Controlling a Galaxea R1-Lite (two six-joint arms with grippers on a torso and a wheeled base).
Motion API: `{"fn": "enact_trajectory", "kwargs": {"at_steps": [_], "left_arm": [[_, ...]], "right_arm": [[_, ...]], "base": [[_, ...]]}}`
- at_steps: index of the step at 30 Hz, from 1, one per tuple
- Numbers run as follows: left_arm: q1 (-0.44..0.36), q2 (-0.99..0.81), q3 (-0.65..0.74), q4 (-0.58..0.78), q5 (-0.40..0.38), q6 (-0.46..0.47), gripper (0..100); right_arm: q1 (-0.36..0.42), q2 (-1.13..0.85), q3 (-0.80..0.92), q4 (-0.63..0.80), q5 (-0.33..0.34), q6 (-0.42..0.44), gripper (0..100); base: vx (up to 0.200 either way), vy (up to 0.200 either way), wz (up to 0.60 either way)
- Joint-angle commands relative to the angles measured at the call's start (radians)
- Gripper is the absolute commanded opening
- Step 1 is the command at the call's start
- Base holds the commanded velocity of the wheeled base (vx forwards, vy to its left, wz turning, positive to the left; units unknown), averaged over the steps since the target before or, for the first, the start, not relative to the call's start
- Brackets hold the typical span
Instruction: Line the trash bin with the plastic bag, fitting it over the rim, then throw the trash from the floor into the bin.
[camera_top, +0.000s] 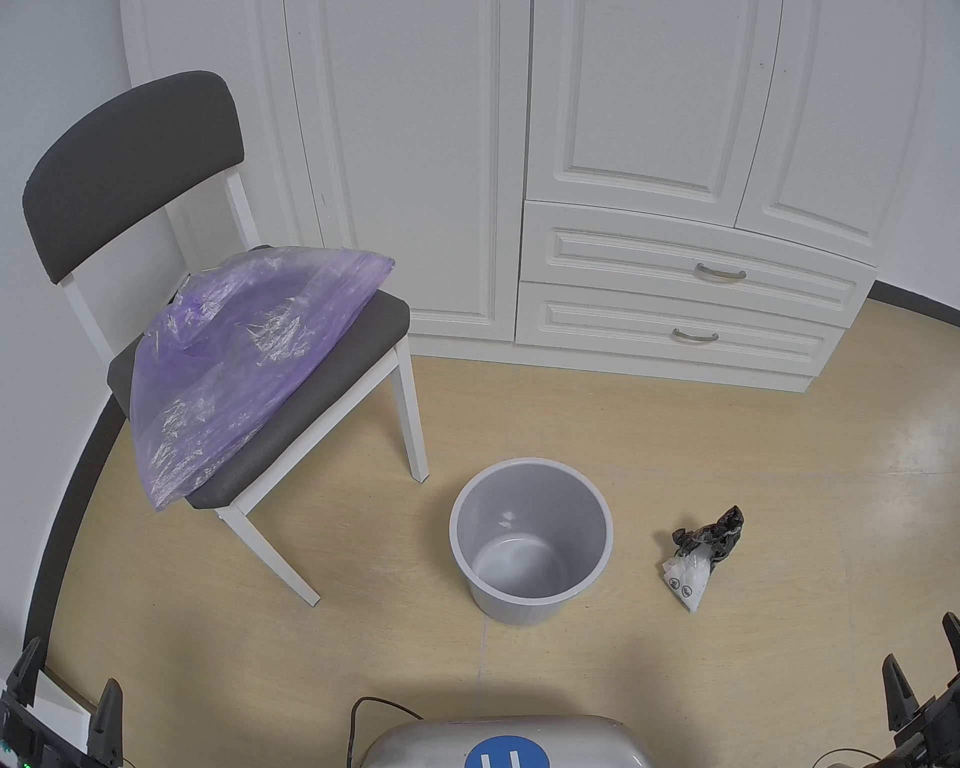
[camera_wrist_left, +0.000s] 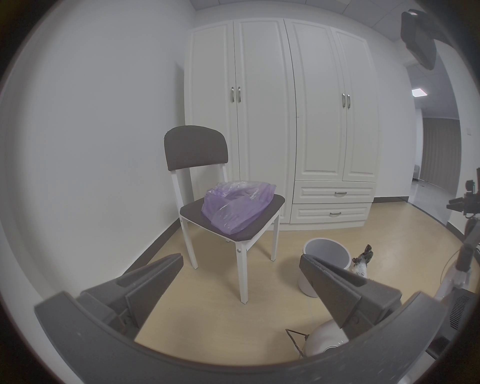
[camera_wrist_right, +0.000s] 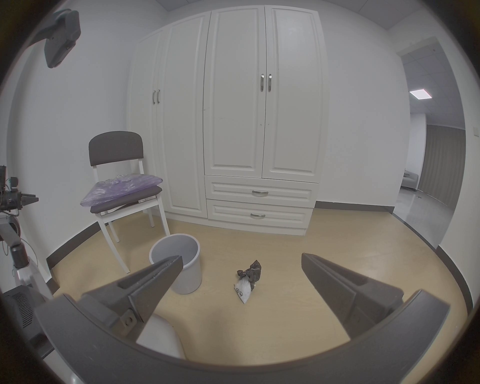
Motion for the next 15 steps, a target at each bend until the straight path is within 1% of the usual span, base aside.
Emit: {"fn": "enact_trajectory", "kwargs": {"at_steps": [1,8,11,12,13,15], "left_arm": [[0.0,-0.016,0.017,-0.001,-0.004,0.007,100],[0.0,-0.016,0.017,-0.001,-0.005,-0.001,100],[0.0,-0.016,0.017,0.003,0.009,-0.059,100],[0.0,-0.016,0.017,0.002,0.012,-0.065,100],[0.0,-0.016,0.017,0.002,0.035,-0.085,100],[0.0,-0.016,0.017,0.0,0.042,-0.087,100]], "right_arm": [[0.001,-0.016,0.018,0.0,0.008,-0.015,100],[-0.001,-0.016,0.018,-0.006,0.006,-0.009,100],[0.001,-0.016,0.018,-0.009,-0.006,0.046,100],[0.001,-0.016,0.018,-0.011,-0.008,0.054,100],[0.002,-0.016,0.004,-0.034,-0.029,0.109,100],[0.002,-0.016,-0.067,-0.081,-0.04,0.221,100]], "base": [[0.0,0.0,0.0],[0.0,0.0,0.0],[0.0,0.0,0.0],[0.0,0.0,0.0],[0.0,0.0,0.0],[0.0,0.0,0.0]]}}
